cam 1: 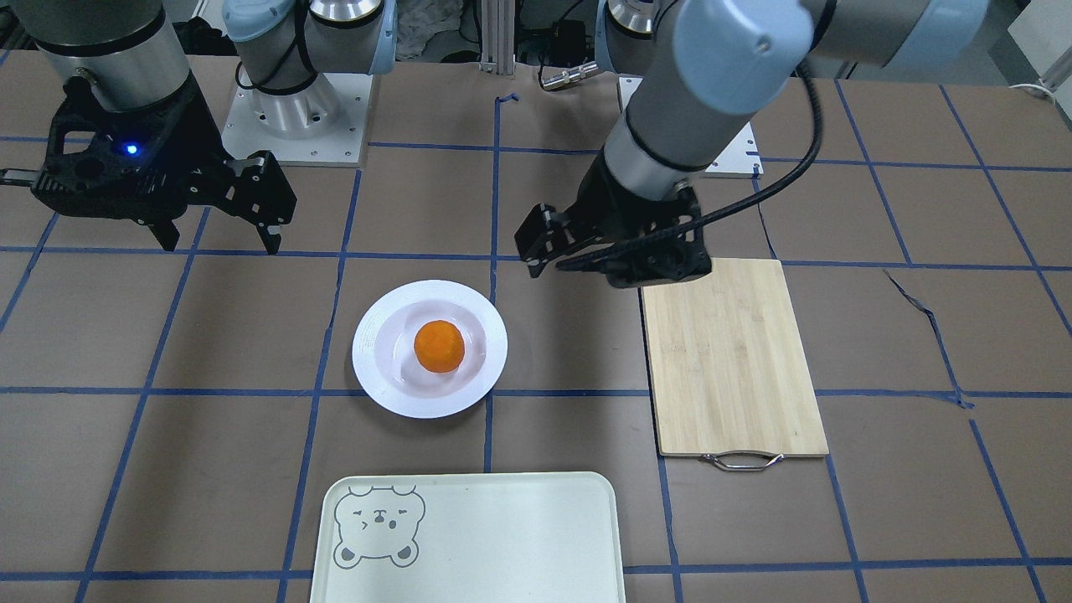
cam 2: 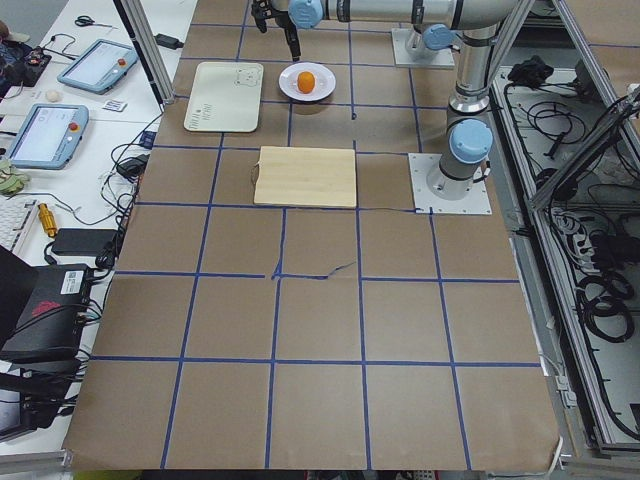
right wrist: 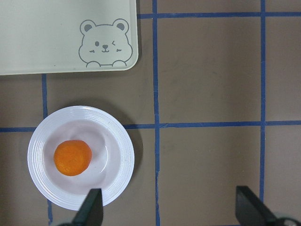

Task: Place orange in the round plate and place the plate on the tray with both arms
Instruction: 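Raise the left gripper back toward its start while the right gripper reaches toward the plate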

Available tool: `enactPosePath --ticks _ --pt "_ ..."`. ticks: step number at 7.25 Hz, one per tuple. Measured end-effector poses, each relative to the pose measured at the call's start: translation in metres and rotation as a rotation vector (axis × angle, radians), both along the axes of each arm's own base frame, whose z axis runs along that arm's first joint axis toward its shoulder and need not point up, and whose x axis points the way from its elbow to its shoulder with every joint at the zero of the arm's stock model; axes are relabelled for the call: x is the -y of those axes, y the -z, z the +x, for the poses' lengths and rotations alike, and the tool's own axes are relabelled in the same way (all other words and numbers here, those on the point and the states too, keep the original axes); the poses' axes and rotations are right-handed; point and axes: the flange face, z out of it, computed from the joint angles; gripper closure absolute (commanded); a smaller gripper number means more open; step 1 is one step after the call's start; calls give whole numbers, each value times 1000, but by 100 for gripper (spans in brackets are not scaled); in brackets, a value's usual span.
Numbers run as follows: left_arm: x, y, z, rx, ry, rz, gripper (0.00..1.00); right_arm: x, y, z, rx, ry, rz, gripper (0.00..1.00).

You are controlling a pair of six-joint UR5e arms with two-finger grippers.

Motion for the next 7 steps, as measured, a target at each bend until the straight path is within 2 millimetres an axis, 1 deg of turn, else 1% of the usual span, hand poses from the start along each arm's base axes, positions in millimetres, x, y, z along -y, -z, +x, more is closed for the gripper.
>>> enactPosePath --ticks 1,2,3,4,5,6,7 --pt "-11 -26 24 24 71 -22 0 2 2 -2 1 2 3 0" --pt "-22 -44 39 70 141 -56 0 4 8 -3 17 5 11 0" --pt "-31 -58 46 107 196 -91 0 10 24 -2 49 7 17 0" --pt "-38 -68 49 130 234 -116 0 18 51 -1 77 12 13 0" --pt "-42 -73 51 154 268 -132 0 23 92 1 101 37 0 0" --pt "-44 -75 54 179 300 -141 0 21 138 4 136 78 -24 0" --pt "-45 -76 55 188 314 -147 0 12 177 7 174 96 -46 0"
